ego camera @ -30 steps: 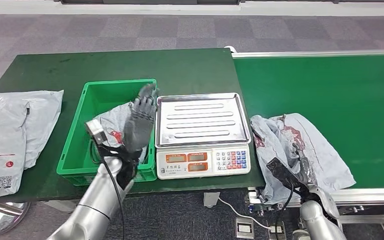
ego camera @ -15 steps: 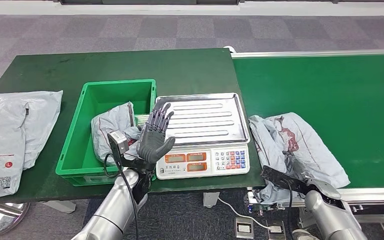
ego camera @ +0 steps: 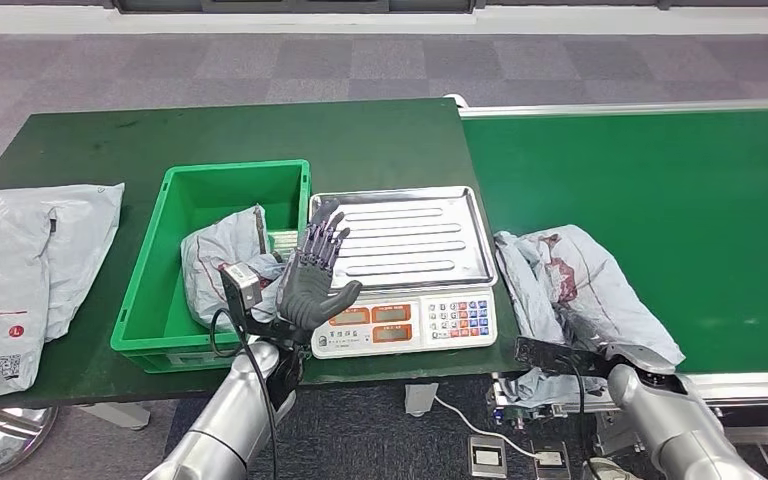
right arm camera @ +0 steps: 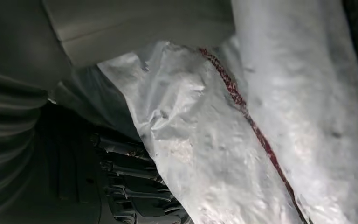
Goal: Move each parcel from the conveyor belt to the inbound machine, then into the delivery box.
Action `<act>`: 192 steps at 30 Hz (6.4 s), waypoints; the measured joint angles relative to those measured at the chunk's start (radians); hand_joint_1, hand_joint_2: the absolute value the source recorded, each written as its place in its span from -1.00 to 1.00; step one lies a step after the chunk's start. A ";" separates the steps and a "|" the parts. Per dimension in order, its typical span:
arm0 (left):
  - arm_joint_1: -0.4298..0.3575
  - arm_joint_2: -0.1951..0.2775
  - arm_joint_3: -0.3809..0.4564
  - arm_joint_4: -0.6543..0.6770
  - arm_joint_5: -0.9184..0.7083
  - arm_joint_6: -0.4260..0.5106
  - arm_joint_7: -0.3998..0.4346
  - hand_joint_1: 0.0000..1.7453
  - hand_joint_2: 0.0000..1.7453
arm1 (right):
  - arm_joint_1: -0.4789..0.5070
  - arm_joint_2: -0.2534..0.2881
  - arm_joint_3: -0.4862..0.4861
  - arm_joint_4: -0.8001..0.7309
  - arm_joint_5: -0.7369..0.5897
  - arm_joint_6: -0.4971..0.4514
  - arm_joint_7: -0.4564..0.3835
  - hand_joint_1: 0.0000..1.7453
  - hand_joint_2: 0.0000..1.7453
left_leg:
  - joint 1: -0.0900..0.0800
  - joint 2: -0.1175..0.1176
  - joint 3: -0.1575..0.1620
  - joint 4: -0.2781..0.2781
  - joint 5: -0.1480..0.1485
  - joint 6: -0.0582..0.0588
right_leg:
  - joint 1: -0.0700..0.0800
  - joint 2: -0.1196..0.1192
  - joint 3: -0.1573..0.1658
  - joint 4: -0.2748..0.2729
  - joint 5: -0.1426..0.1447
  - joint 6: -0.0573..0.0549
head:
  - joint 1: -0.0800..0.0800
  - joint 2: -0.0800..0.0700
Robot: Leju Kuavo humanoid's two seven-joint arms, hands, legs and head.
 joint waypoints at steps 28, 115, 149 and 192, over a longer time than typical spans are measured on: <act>0.003 0.003 0.000 0.002 0.009 0.009 0.000 -1.00 1.00 | 0.018 0.052 0.048 -0.057 -0.144 -0.443 -0.066 1.00 1.00 | 0.001 0.002 -0.006 0.000 0.000 -0.001 | 0.001 0.002 -0.007 0.002 0.000 -0.001 | 0.000 0.000; -0.019 -0.012 0.003 0.021 -0.018 0.010 -0.001 -1.00 1.00 | -0.011 0.279 -0.510 -0.915 -0.438 -0.711 -0.333 1.00 1.00 | -0.003 -0.012 -0.021 0.001 0.004 -0.003 | -0.003 -0.010 -0.014 0.011 -0.002 -0.001 | -0.004 0.000; -0.011 -0.010 0.003 0.014 -0.012 0.006 -0.001 -1.00 1.00 | -0.361 0.230 0.098 0.114 -0.092 -0.054 -0.177 1.00 1.00 | -0.003 -0.015 -0.019 0.002 0.012 -0.001 | -0.003 -0.013 -0.018 0.009 0.003 0.001 | -0.004 0.000; -0.013 -0.025 -0.006 0.004 -0.004 0.049 -0.001 -1.00 1.00 | -0.121 0.200 0.077 -0.258 -0.648 -0.736 -0.476 -1.00 -1.00 | -0.003 -0.012 -0.019 0.002 0.011 -0.001 | -0.003 -0.011 -0.019 0.009 0.003 0.000 | -0.004 0.000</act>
